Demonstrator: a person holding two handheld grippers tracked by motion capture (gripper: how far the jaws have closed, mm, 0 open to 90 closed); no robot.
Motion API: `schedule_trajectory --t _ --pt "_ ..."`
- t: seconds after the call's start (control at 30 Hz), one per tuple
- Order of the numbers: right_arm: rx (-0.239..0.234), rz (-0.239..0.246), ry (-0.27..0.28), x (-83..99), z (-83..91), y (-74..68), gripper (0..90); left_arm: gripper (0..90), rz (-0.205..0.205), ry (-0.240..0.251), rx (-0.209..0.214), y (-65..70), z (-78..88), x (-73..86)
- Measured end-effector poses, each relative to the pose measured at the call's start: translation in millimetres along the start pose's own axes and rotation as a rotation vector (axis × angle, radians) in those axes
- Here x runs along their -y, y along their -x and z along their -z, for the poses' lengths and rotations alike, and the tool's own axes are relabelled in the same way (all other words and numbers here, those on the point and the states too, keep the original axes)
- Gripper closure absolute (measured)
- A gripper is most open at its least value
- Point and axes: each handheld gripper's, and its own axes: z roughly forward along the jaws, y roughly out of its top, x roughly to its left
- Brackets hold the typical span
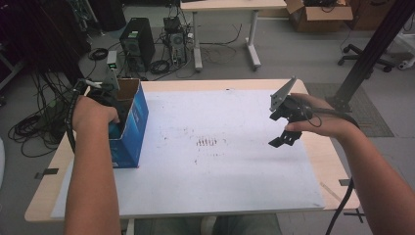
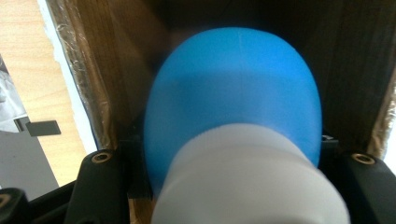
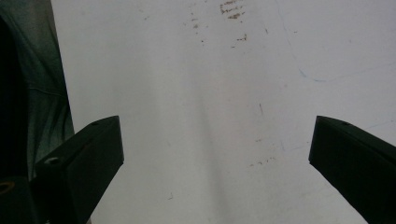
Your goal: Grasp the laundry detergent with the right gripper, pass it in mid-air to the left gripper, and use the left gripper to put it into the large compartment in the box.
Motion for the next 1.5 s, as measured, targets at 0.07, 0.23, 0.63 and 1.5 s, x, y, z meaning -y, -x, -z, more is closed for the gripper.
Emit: schedule_trajectory --t 0.07,0.23,0.63,1.5 --pt "0.001 -0.004 0.002 0.5 -0.2 -0.1 3.2 38.2 -0.001 0.000 0.001 -0.4 -1.3 0.0" --pt "0.000 -0.004 0.000 1.1 -0.8 -0.1 3.1 38.2 0.001 -0.001 0.009 -1.7 -5.2 -0.2" --pt "0.000 -0.005 0.001 1.9 -1.3 -0.3 3.1 38.1 0.001 0.004 0.006 -1.4 -7.7 0.7" --pt "0.004 -0.007 0.011 6.3 -0.4 -2.0 3.2 32.9 -0.015 0.017 0.002 1.2 -4.7 3.5"
